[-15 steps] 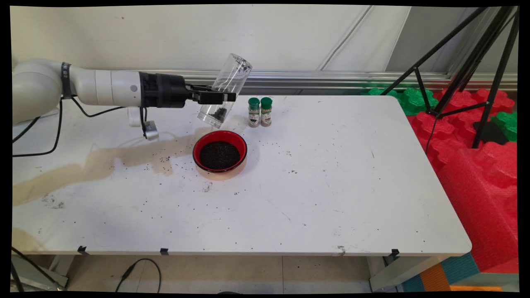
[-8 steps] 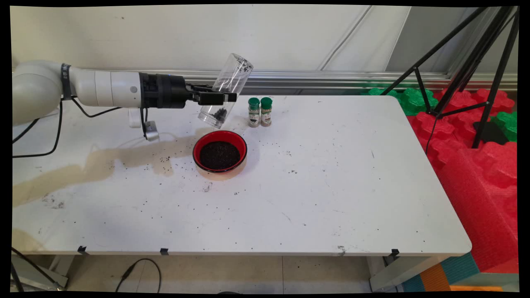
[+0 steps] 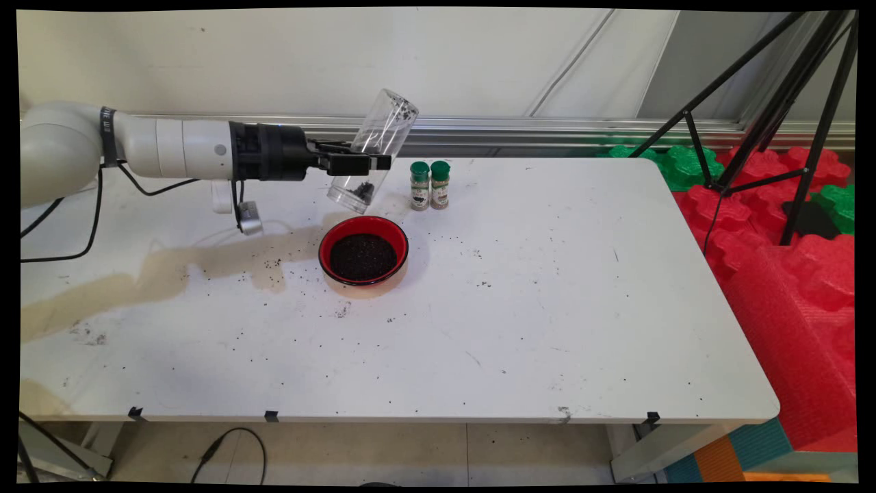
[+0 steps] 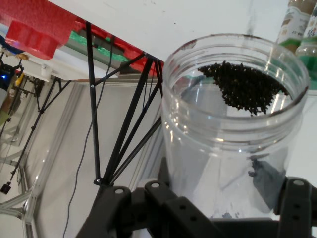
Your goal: Pour the black seasoning powder in the red bowl
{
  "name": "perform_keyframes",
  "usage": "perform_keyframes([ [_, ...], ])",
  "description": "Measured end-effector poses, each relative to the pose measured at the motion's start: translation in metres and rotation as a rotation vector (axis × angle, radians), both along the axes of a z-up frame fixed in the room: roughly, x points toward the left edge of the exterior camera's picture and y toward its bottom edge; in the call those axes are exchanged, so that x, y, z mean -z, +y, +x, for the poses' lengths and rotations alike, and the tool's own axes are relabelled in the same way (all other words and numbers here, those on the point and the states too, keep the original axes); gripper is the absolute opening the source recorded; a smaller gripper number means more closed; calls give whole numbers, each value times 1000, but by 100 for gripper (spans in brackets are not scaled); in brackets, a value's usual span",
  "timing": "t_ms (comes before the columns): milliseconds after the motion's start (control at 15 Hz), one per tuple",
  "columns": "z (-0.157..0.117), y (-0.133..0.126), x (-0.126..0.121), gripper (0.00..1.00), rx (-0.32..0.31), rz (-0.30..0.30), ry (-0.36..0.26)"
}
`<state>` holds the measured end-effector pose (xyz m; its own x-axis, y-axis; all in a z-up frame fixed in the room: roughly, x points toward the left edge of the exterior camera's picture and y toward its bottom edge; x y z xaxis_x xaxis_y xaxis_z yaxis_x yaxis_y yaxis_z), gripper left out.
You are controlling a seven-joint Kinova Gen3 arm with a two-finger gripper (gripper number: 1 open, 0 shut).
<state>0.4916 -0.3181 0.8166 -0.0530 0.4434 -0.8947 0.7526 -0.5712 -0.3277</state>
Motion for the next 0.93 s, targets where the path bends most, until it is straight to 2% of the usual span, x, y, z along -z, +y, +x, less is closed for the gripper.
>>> perform_keyframes([
  [333,3,0,1,0,-22,35,22],
  [933,11,0,3,0,-87,147,97],
])
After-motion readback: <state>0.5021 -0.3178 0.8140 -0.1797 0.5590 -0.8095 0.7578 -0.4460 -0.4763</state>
